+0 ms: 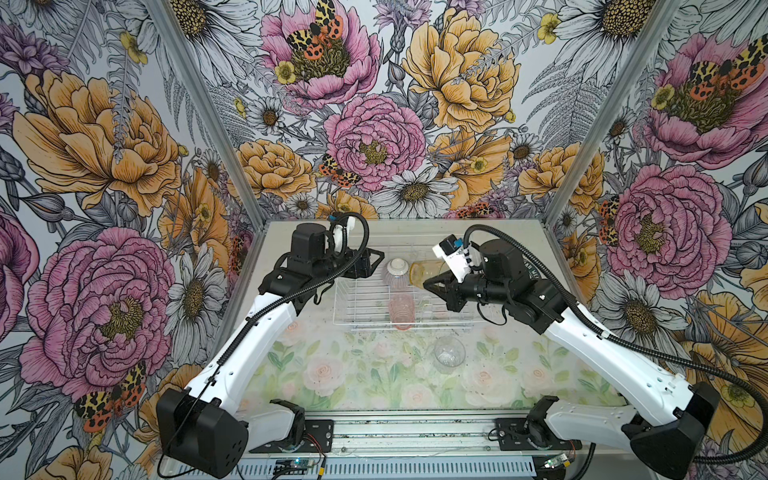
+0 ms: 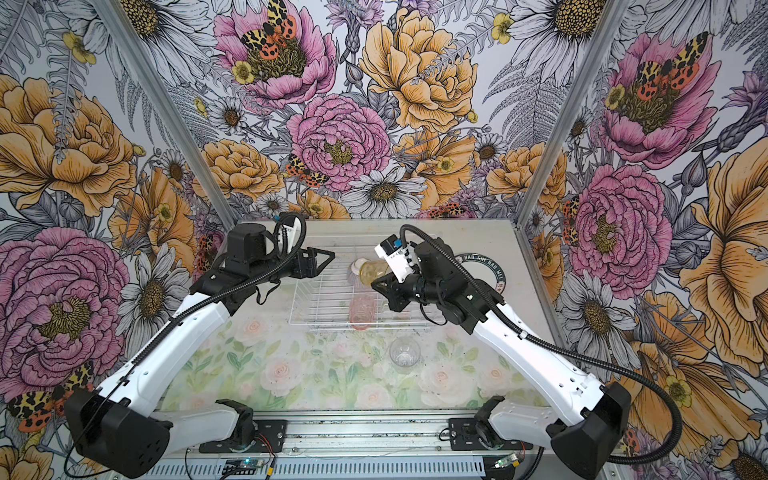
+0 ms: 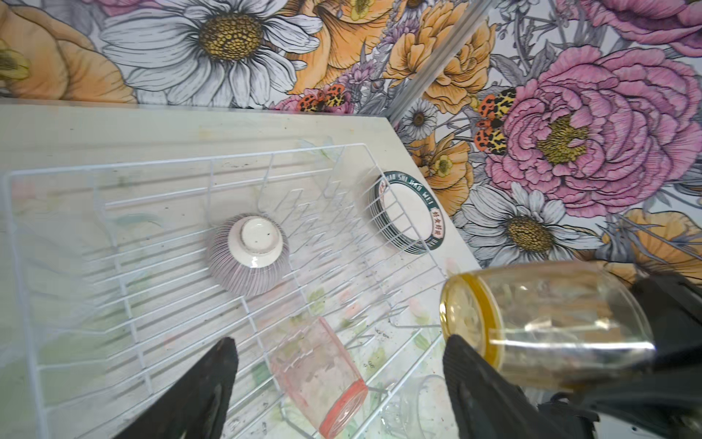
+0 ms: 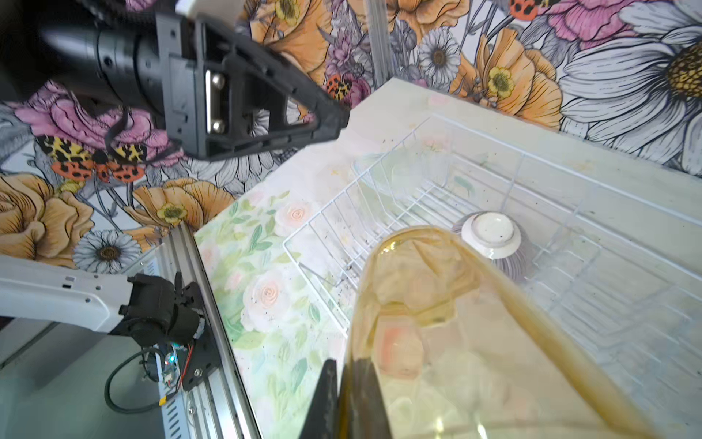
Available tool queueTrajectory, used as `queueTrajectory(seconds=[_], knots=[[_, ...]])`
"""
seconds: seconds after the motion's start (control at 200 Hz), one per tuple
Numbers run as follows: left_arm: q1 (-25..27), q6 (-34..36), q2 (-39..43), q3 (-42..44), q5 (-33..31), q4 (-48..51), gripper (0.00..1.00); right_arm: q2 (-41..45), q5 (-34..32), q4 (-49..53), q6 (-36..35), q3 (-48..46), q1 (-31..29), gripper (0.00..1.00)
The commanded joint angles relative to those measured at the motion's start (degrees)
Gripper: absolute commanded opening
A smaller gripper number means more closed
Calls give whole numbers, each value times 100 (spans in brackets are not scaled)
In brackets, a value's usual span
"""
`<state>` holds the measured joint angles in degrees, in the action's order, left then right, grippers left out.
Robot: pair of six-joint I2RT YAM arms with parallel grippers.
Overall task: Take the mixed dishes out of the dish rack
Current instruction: 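Close the right gripper on the yellow glass held by the left gripper, then carry the yellow glass toward the robot with the right gripper while the left releases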
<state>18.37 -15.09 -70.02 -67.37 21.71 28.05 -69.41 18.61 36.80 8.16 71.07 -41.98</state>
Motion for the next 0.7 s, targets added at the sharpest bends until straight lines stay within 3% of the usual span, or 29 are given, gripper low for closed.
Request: queueTrajectory(seconds=[0.0,0.135,0.355,0.691], knots=[[-70,341,50,13,-1275,586,84,-311,-1536,1385,-510,333,-664,0],[-97,393,13,119,-1684,770,83,-676,-2229,2058,-592,506,-1376,0],[-200,417,87,294,-1648,772,82,-1246,-2169,2610,-645,640,-2290,0],[-254,444,67,287,-1485,773,82,-2387,-2048,3168,-876,815,-2588,0]])
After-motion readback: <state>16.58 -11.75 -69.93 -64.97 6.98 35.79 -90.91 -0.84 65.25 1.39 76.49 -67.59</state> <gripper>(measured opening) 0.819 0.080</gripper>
